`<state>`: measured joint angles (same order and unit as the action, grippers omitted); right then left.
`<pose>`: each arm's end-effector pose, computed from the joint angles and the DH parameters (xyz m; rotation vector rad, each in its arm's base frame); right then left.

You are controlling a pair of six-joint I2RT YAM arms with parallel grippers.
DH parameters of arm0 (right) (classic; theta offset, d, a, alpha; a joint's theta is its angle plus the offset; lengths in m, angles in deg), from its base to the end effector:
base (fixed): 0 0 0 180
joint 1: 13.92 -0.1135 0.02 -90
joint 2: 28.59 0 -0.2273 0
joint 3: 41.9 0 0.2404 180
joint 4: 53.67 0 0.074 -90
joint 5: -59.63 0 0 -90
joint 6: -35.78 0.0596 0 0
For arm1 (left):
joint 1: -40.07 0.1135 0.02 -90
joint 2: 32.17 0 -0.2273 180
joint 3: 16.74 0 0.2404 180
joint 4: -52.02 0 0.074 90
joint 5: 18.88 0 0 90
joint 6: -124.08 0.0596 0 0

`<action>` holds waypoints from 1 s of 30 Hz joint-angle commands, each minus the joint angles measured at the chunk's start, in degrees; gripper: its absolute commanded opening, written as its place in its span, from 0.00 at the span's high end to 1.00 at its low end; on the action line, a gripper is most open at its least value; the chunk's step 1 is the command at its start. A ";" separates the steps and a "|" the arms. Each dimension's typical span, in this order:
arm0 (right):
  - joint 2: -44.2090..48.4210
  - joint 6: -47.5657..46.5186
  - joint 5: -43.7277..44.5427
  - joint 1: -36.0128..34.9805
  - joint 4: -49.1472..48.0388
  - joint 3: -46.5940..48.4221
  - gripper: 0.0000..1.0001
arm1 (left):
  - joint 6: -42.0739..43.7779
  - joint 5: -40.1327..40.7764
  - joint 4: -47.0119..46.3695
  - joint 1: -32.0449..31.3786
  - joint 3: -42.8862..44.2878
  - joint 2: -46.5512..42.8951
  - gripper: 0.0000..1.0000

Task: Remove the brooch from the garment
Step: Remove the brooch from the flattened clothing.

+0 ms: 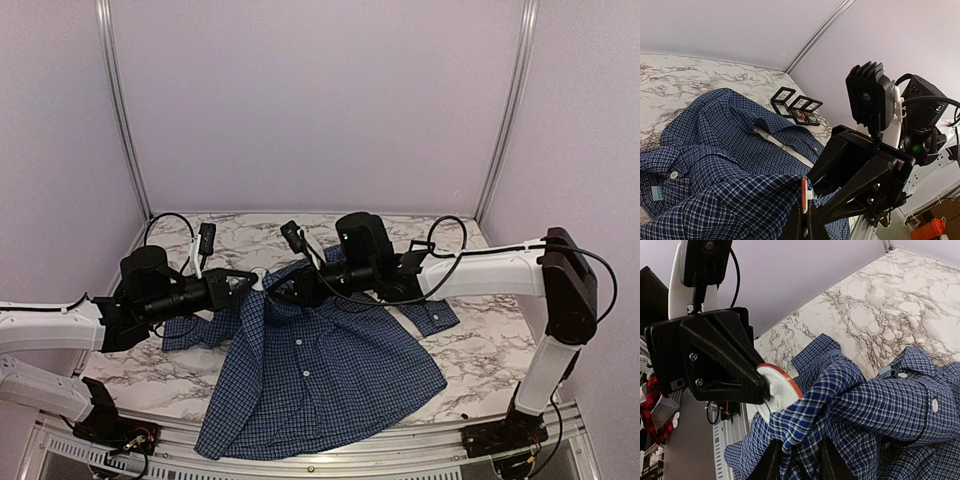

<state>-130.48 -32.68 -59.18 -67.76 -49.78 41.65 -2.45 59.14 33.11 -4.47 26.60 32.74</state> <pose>0.2198 0.3495 0.2125 -0.9468 1.9467 1.3095 0.1904 -0.2047 0.2248 0.2989 1.7440 -1.2327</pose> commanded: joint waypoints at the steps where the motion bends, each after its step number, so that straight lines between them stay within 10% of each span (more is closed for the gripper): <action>1: 0.99 -2.17 2.84 -0.60 3.09 2.65 0.79 | 1.13 0.47 1.01 -0.11 2.05 -1.06 1.00; 7: 0.99 -2.37 2.97 -0.81 3.25 2.98 1.00 | 1.87 0.74 3.83 -0.20 2.89 -1.06 1.00; 30: 0.59 -2.55 4.13 -0.77 3.27 4.59 1.00 | 4.88 0.74 12.43 -0.20 4.21 -0.94 1.00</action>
<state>-130.48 -34.62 -55.93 -68.18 -45.96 43.21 1.13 59.81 42.64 -4.47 29.73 32.72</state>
